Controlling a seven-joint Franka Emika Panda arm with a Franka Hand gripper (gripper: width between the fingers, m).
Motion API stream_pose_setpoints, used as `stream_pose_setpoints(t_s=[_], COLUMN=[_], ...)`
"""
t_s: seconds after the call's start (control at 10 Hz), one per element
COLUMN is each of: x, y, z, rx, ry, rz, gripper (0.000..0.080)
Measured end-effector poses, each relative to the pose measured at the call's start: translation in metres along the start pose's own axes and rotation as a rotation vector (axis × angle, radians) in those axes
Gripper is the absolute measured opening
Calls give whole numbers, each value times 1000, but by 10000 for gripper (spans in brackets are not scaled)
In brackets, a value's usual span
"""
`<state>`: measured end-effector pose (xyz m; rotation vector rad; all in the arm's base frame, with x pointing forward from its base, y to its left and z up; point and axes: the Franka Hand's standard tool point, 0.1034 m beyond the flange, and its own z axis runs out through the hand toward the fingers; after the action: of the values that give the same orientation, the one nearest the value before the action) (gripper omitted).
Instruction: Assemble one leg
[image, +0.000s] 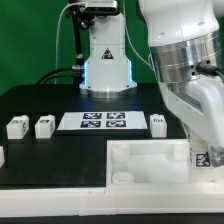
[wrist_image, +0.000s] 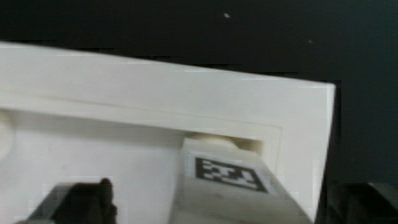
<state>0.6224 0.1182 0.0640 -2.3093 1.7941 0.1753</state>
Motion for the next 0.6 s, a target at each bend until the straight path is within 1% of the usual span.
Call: stream_pose_setpoints(t_s=[0.1, 0.4, 0.5, 0.6], x=[0, 2, 2, 2], y=[0, 0, 0, -2], z=[0, -1, -1, -5], rx=[-3, -7, -15, -53], ry=[4, 8, 14, 47], rz=[-130, -419, -561, -776], gripper=[642, 648, 649, 649])
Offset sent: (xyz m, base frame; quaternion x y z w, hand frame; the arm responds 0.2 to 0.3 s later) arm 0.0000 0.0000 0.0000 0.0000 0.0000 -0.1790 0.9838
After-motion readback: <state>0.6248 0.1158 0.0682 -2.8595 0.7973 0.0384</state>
